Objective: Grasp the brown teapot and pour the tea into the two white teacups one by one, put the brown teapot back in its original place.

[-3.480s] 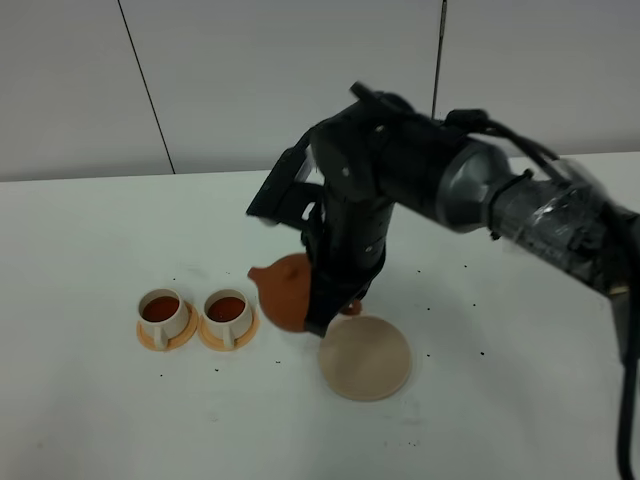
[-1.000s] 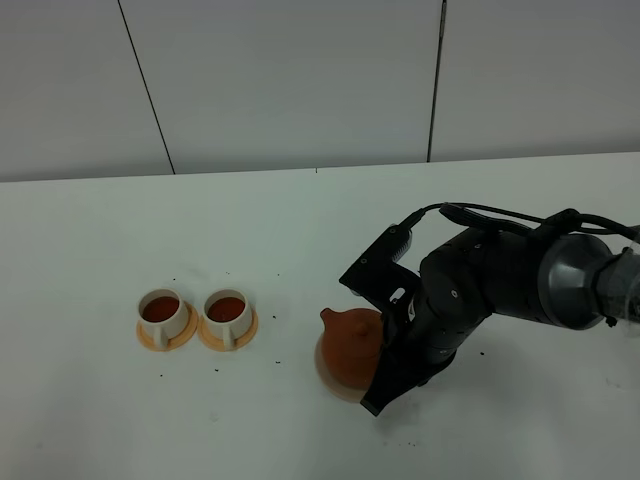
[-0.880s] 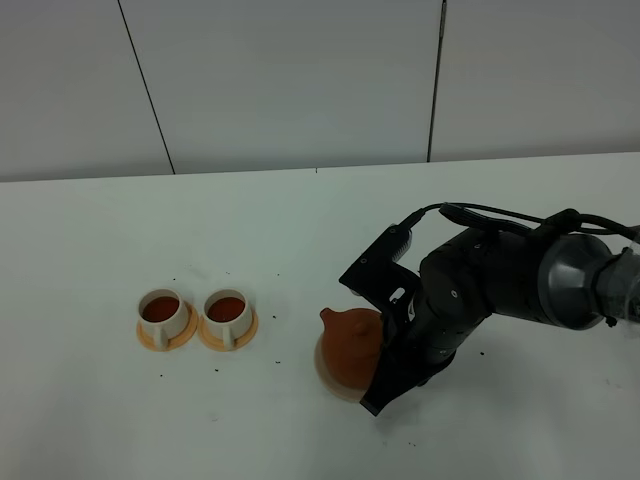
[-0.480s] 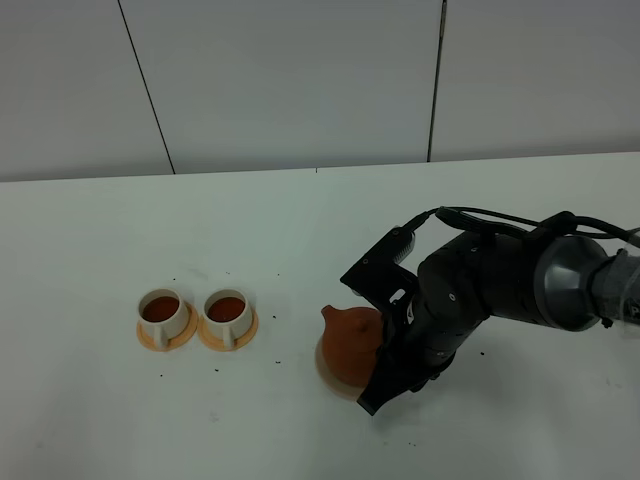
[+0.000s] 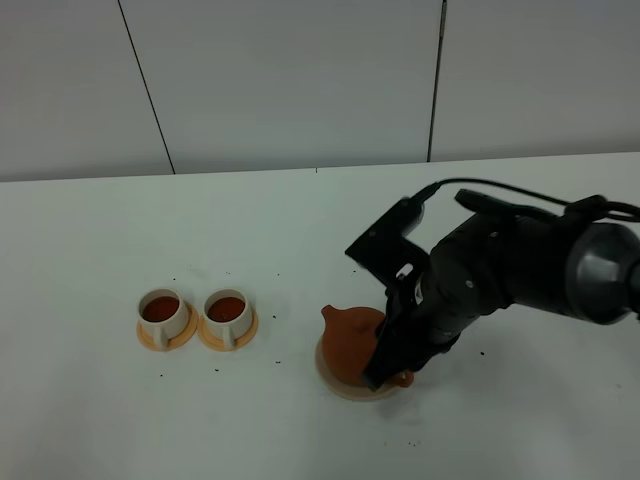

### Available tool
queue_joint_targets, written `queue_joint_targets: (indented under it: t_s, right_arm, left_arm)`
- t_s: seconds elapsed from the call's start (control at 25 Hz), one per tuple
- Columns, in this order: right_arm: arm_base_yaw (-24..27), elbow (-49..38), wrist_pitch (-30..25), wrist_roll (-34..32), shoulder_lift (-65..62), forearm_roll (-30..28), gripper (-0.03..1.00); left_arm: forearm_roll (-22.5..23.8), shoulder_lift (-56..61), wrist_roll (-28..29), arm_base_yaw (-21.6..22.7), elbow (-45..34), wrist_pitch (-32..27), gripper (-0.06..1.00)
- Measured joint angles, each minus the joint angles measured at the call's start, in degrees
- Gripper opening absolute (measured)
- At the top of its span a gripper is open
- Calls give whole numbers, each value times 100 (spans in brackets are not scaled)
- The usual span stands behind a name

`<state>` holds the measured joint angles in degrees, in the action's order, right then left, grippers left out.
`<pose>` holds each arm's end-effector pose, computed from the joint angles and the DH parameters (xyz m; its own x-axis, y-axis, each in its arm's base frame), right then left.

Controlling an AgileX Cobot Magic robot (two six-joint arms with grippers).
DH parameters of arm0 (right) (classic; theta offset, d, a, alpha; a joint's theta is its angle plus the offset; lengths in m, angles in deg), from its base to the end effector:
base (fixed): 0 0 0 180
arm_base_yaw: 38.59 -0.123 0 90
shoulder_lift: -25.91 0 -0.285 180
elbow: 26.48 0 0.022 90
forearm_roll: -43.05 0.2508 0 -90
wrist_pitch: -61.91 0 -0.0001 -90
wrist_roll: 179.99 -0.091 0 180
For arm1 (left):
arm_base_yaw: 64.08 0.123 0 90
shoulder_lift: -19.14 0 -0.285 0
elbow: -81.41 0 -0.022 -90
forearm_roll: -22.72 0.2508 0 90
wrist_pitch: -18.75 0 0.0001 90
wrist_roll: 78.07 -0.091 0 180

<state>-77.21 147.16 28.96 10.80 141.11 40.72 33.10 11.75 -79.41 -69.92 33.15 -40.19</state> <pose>0.3026 0.2391 0.1862 -0.5517 -0.7231 -0.4157 -0.7569 0.6434 -0.1145 -0.0045 0.0146 0.2824 -0.4092 0.1584 -0.8986 0.0085 0.9854 0.1698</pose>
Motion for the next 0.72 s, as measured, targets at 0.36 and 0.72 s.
queue_joint_targets:
  t_s: [0.36,0.72]
  right_arm:
    - [0,-5,23,-1907,-1378,-2074,36]
    - [0,-1213,-30,-4974,-3339,-5055,29]
  left_arm:
    - [0,0,0,0,0,0,23]
    - [0,0,0,0,0,0,23]
